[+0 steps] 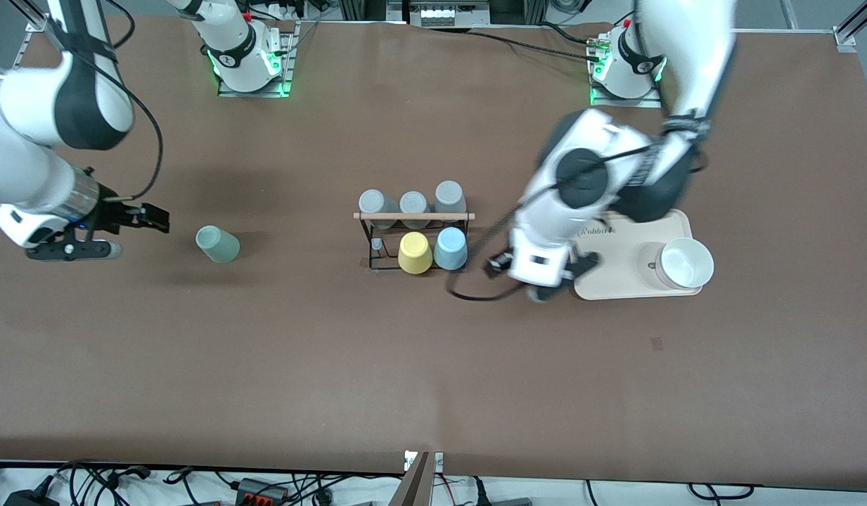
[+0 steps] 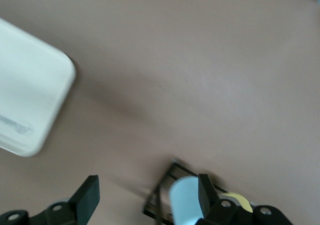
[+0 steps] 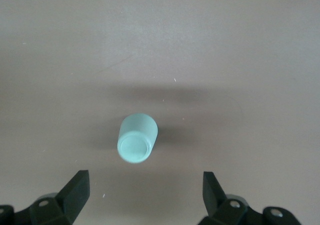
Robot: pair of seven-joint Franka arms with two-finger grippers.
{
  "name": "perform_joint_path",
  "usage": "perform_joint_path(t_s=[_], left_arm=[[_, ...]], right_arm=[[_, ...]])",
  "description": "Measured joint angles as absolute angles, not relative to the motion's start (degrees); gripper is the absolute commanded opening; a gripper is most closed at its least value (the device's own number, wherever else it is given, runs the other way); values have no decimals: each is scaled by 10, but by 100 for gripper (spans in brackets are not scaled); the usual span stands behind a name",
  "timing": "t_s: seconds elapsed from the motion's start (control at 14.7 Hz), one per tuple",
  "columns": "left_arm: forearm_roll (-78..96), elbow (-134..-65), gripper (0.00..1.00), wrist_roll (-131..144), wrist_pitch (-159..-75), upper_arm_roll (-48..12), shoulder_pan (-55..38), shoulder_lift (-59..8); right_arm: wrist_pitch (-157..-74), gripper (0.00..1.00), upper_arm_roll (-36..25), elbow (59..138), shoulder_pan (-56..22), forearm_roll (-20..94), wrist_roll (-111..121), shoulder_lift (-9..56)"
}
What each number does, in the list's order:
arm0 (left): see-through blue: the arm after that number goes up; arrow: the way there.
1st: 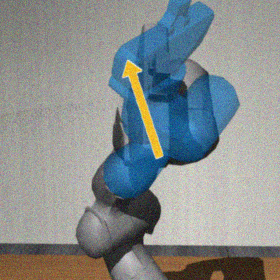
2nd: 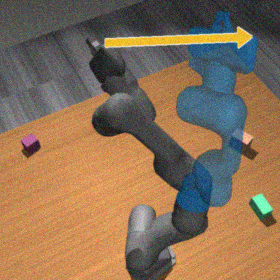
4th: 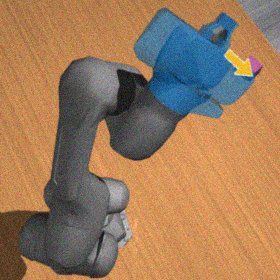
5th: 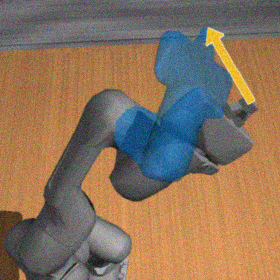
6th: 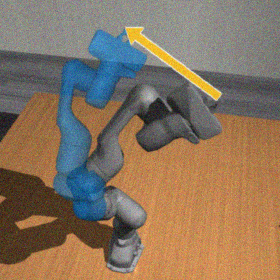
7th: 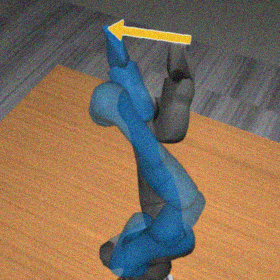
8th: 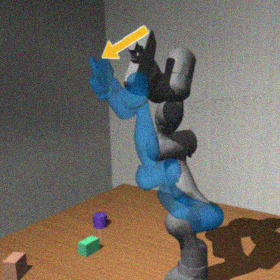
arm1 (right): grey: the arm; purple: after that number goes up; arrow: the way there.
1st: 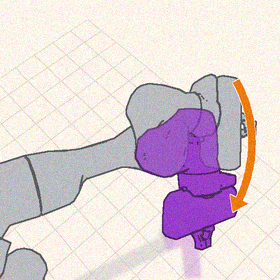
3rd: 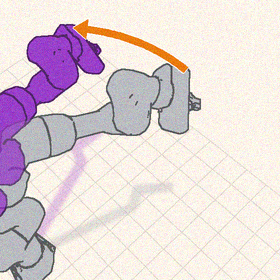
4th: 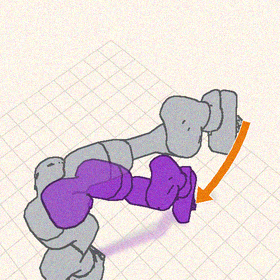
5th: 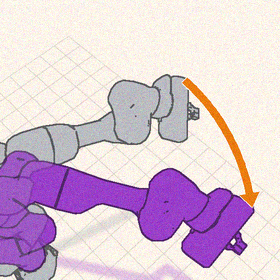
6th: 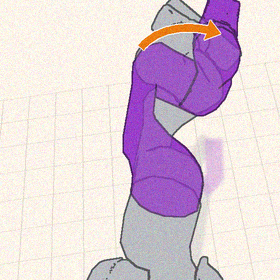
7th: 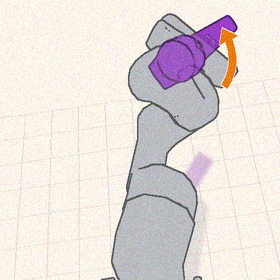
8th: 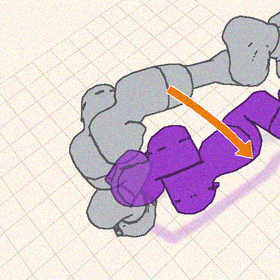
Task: Hang scattered cups on rack with three cups
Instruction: 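Release the blue cup with the left gripper while the right gripper reaches the teal cup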
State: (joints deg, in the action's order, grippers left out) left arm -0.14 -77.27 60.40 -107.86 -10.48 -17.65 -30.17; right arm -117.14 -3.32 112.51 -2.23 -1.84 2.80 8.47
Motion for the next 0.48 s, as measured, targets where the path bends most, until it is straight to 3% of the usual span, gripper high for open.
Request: perform_joint_path(t_s=[0.2, 0.48], left_arm=[[-2, -771, 98, 524, -1026, -104, -109, -259], [-14, -772, 99, 448, -981, -105, -65, -226]], right_arm=[[-1244, 100, -33, 1182, -22, -18, 24, 97], [-1298, 100, -31, 1200, -25, -18, 21, 138]])
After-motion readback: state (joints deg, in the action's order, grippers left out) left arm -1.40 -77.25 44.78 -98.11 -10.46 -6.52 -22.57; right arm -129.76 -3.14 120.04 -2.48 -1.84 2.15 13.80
